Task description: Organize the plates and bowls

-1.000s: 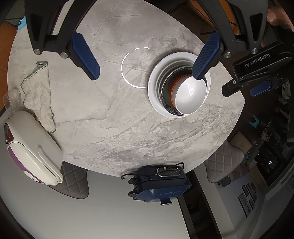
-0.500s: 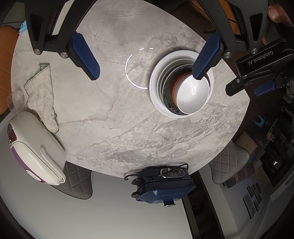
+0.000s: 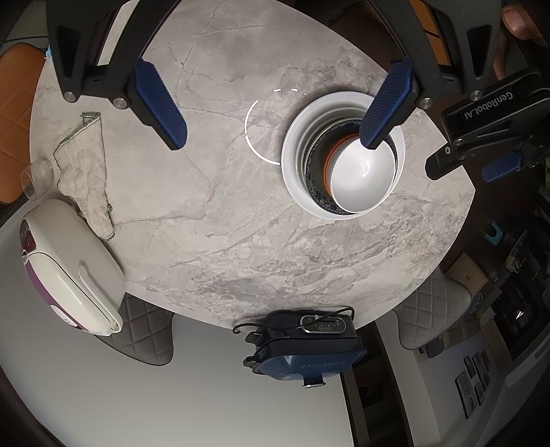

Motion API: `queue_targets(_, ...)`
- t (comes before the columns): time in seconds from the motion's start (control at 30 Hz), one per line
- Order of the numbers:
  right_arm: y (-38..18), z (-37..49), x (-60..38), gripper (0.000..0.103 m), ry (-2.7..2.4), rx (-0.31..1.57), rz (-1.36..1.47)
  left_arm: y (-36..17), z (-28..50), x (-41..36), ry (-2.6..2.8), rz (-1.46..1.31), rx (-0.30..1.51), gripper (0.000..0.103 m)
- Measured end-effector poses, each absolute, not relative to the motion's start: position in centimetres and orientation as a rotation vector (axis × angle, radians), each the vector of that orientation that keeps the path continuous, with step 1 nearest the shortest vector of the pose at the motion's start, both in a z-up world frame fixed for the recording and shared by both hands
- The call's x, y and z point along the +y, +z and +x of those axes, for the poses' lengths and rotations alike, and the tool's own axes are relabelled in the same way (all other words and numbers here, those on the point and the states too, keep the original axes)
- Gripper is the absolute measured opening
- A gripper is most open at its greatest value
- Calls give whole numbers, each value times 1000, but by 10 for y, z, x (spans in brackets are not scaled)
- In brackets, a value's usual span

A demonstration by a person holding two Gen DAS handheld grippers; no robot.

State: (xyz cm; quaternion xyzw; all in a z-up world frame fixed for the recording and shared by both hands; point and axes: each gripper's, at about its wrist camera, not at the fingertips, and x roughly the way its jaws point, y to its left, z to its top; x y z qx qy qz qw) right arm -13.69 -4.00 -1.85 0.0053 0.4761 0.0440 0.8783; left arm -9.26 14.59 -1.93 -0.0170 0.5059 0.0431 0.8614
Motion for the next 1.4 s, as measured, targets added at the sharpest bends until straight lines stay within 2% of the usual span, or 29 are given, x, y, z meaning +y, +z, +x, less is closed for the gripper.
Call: queue_targets(1.4, -17, -136, -28, 103, 87, 1000, -9, -21, -97, 146, 104, -47, 1068, 97)
